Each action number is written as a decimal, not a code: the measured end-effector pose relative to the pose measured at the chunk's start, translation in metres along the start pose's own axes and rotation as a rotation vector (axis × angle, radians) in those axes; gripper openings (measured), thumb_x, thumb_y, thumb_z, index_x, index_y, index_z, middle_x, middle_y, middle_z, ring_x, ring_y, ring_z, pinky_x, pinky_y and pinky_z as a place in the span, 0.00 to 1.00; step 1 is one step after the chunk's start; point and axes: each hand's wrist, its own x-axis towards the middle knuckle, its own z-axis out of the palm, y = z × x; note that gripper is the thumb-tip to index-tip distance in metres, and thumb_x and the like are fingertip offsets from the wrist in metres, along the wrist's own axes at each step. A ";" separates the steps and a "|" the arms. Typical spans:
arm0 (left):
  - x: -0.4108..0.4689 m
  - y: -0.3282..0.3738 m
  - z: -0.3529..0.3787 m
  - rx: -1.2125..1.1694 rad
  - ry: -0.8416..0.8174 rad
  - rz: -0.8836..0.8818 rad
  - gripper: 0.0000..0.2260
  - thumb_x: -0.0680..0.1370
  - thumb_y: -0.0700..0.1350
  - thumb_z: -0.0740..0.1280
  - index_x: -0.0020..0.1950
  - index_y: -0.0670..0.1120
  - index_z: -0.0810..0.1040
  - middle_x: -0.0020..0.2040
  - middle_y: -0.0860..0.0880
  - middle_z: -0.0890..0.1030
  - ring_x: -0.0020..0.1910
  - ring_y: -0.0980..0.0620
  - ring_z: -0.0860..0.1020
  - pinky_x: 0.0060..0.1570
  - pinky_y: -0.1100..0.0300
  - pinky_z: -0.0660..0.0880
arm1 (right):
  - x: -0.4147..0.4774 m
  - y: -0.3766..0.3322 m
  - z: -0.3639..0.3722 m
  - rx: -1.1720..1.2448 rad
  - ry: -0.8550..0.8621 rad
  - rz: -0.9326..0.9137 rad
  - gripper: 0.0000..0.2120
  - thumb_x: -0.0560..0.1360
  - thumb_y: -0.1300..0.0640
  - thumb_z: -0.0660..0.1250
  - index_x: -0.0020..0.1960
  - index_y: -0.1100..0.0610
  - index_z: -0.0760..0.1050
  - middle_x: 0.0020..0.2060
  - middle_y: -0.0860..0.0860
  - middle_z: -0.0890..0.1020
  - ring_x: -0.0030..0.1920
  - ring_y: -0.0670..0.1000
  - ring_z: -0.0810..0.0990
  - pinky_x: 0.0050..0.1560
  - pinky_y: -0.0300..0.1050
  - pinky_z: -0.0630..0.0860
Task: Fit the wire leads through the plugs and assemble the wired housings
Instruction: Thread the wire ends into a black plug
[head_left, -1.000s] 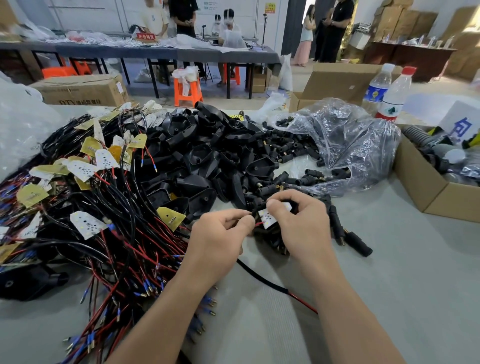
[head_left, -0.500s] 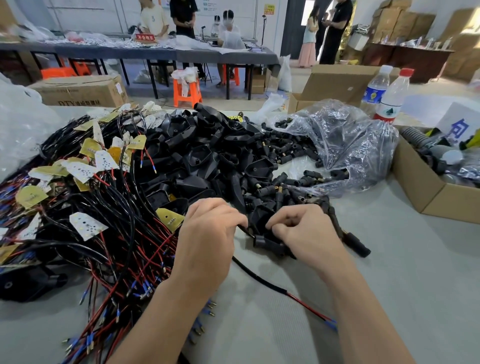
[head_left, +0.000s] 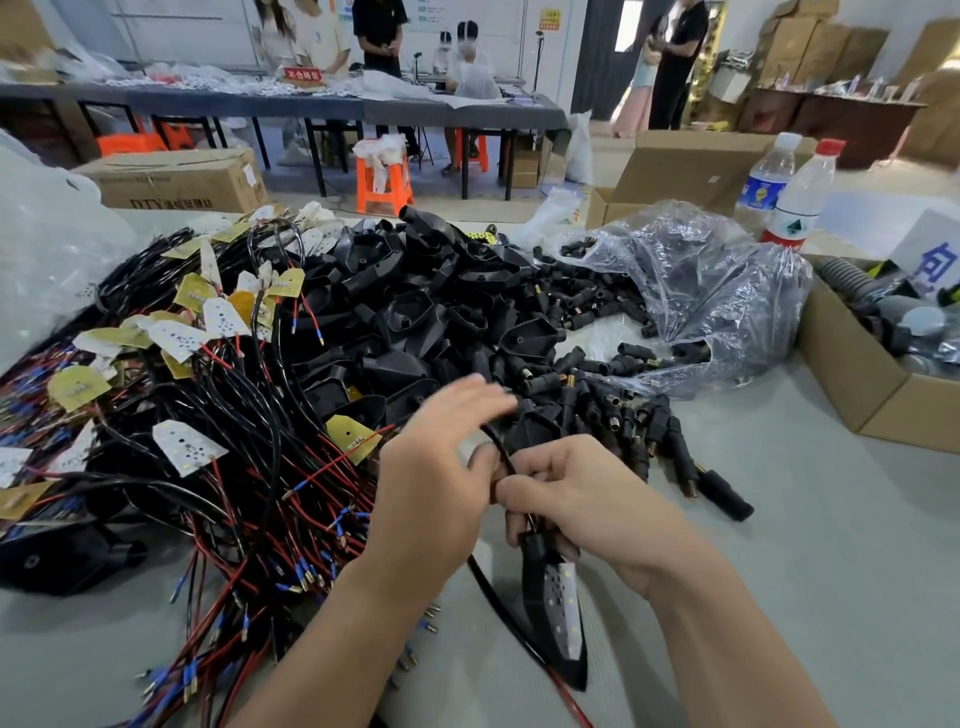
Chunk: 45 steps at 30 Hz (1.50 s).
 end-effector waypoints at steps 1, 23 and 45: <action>0.001 0.001 -0.001 0.058 0.080 0.003 0.18 0.72 0.29 0.74 0.57 0.46 0.86 0.56 0.58 0.81 0.62 0.58 0.79 0.67 0.68 0.69 | 0.002 0.001 0.002 0.027 0.048 0.003 0.09 0.75 0.59 0.69 0.39 0.64 0.79 0.31 0.56 0.84 0.28 0.55 0.70 0.22 0.39 0.63; 0.006 -0.001 0.000 -0.298 0.154 -0.424 0.12 0.83 0.47 0.67 0.42 0.50 0.84 0.35 0.52 0.83 0.32 0.60 0.78 0.32 0.65 0.70 | -0.007 0.001 -0.019 -0.128 -0.081 0.147 0.08 0.71 0.60 0.67 0.38 0.60 0.84 0.22 0.52 0.75 0.33 0.55 0.67 0.38 0.49 0.63; 0.029 -0.023 -0.026 -0.681 0.422 -0.533 0.11 0.86 0.41 0.60 0.57 0.51 0.82 0.38 0.45 0.86 0.25 0.53 0.78 0.26 0.63 0.74 | -0.002 0.006 -0.008 -0.328 0.083 0.148 0.05 0.67 0.50 0.73 0.36 0.51 0.85 0.29 0.52 0.83 0.28 0.46 0.71 0.31 0.39 0.67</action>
